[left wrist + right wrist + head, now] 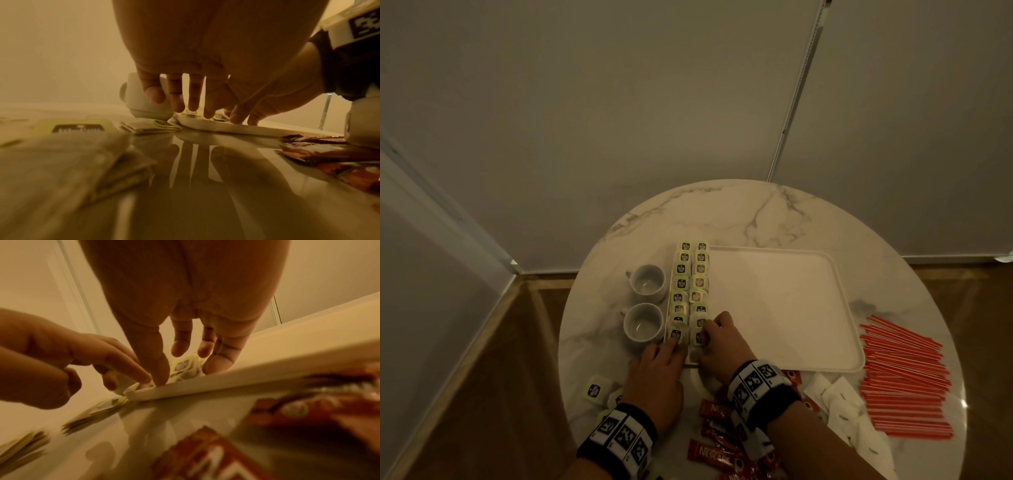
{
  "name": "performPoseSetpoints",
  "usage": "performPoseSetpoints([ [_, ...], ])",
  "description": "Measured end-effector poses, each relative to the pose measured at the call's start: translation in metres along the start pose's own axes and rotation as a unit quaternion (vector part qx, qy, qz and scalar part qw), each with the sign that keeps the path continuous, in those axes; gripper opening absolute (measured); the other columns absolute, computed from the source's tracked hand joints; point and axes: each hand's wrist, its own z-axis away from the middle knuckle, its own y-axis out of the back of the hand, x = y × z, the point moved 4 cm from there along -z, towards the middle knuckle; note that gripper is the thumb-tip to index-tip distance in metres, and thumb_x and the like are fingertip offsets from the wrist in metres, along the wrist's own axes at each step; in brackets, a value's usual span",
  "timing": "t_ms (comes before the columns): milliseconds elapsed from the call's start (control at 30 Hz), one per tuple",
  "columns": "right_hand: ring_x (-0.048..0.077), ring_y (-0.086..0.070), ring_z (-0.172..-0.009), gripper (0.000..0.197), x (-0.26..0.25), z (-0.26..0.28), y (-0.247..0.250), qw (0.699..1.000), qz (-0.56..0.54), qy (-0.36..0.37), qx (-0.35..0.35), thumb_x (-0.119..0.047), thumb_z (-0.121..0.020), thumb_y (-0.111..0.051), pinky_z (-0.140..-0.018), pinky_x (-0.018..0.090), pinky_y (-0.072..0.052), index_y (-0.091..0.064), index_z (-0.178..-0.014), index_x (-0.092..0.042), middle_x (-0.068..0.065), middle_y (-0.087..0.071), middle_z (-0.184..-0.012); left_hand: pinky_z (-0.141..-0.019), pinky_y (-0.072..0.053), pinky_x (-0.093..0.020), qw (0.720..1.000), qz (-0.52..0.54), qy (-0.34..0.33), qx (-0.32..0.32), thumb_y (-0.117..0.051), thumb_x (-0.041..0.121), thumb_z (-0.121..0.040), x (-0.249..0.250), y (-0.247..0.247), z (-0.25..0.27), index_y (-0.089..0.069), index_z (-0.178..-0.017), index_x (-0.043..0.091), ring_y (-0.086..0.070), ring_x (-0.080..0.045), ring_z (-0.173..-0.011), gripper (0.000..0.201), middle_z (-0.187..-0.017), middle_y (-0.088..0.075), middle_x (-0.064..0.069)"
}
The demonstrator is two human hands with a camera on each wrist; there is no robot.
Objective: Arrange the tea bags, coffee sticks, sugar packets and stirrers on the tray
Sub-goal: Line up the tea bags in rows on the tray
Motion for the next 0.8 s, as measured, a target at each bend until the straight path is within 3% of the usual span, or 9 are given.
performPoseSetpoints([
  [67, 0.018, -0.044, -0.082, 0.020, 0.001, 0.001, -0.001, 1.000, -0.005, -0.003, 0.006, -0.023, -0.084, -0.063, -0.079, 0.027, -0.045, -0.052, -0.099, -0.014, 0.001, -0.035, -0.107, -0.100, -0.039, -0.044, 1.000, -0.005, -0.004, 0.000, -0.049, 0.025, -0.085, 0.000, -0.001, 0.000, -0.039, -0.143, 0.028, -0.035, -0.025, -0.131, 0.059, -0.154, -0.030, 0.004],
  [400, 0.025, -0.053, -0.091, 0.014, 0.003, -0.003, -0.002, 1.000, 0.019, -0.006, 0.006, -0.019, -0.092, -0.053, -0.080, 0.029, -0.045, -0.055, -0.104, -0.012, 0.006, -0.045, -0.110, -0.106, -0.032, -0.040, 0.999, -0.043, 0.002, -0.024, -0.042, 0.028, -0.089, 0.001, 0.000, 0.003, -0.022, -0.149, 0.028, -0.026, -0.023, -0.133, 0.064, -0.157, -0.017, 0.005],
  [800, 0.020, -0.049, -0.083, 0.016, 0.007, -0.002, 0.004, 0.999, 0.008, -0.031, -0.009, -0.030, -0.087, -0.060, -0.074, 0.025, -0.041, -0.053, -0.094, -0.017, -0.001, -0.044, -0.093, -0.105, -0.037, -0.039, 1.000, 0.010, -0.005, 0.008, -0.046, 0.027, -0.087, 0.002, 0.009, 0.004, -0.041, -0.139, 0.030, -0.031, -0.022, -0.134, 0.053, -0.152, -0.028, 0.003],
])
